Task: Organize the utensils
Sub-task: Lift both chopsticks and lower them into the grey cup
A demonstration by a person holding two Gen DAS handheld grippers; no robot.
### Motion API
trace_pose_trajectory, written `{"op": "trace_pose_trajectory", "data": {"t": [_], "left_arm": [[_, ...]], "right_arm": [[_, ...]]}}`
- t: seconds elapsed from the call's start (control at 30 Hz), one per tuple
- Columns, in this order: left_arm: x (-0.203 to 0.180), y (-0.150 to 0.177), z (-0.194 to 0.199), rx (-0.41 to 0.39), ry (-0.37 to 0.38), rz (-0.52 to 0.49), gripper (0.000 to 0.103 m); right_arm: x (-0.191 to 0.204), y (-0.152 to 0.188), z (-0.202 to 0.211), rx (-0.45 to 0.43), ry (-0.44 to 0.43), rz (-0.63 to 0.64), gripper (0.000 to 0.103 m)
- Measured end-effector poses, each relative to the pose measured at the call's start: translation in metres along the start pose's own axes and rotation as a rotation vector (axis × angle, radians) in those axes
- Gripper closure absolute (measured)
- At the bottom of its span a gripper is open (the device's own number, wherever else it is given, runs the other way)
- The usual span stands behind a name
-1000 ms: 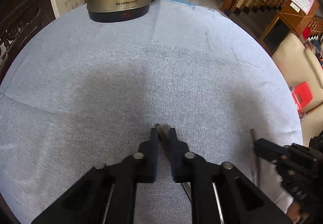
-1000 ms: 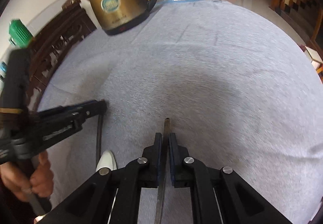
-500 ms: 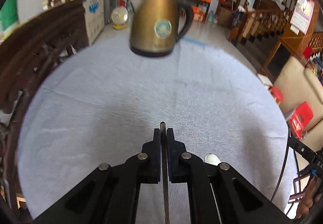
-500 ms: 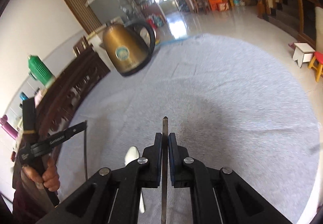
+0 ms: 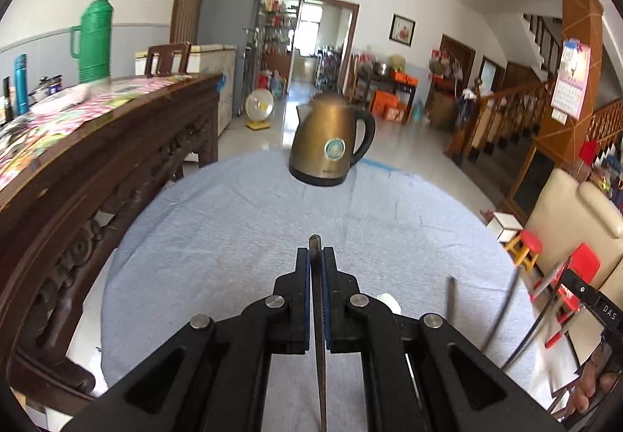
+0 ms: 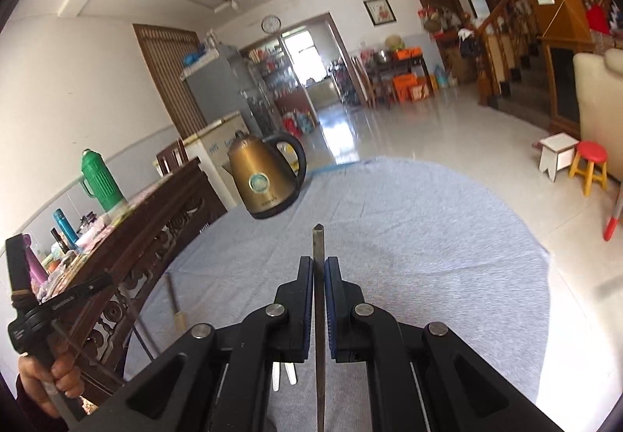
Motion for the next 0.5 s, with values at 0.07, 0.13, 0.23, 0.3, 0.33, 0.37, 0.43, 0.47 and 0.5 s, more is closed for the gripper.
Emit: {"op": "trace_pose_trajectory", "data": {"t": [0.07,0.13,0.23,0.3,0.33,0.37,0.43,0.47,0.5], "left_arm": [[0.001,0.002,0.015,-0.019,0.008,0.018,0.098],[0.002,0.004,0.028,-0.033,0.012,0.027,0.098],[0.001,0.007,0.039,-0.041,0.008,0.022,0.098],[-0.004,0.010,0.051,-0.054,0.006,0.009,0.098],[-0.006,0.011,0.056,-0.060,0.009,0.004,0.098],[-0.007,0.011,0.059,-0.065,0.011,0.001,0.098],[-0.010,0.012,0.068,-0.073,0.018,0.000,0.098],[-0.011,0.012,0.071,-0.076,0.021,-0.001,0.098],[-0.012,0.012,0.074,-0.081,0.024,-0.002,0.098]], "right_arm": [[0.006,-0.001,0.009,-0.014,-0.002,0.008,0.096],[0.011,-0.003,0.019,-0.029,-0.003,0.016,0.096],[0.018,-0.004,0.033,-0.055,-0.001,0.028,0.096],[0.021,-0.006,0.039,-0.069,0.001,0.037,0.096],[0.024,-0.007,0.045,-0.077,0.000,0.040,0.096],[0.025,-0.006,0.048,-0.082,-0.001,0.042,0.096],[0.029,-0.008,0.055,-0.096,-0.001,0.047,0.096],[0.030,-0.008,0.057,-0.101,-0.001,0.048,0.096],[0.031,-0.009,0.059,-0.105,-0.002,0.049,0.096]]}}
Point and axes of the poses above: each gripper's, at about its wrist camera, not at the fingertips, and z roughly against the way its jaws point, x to its left, y to its underside, the point moved 8 cm from there along -z, roughly the way its jaws point, and after that the axes turned 8 degrees about z, right-handed, at the moved point
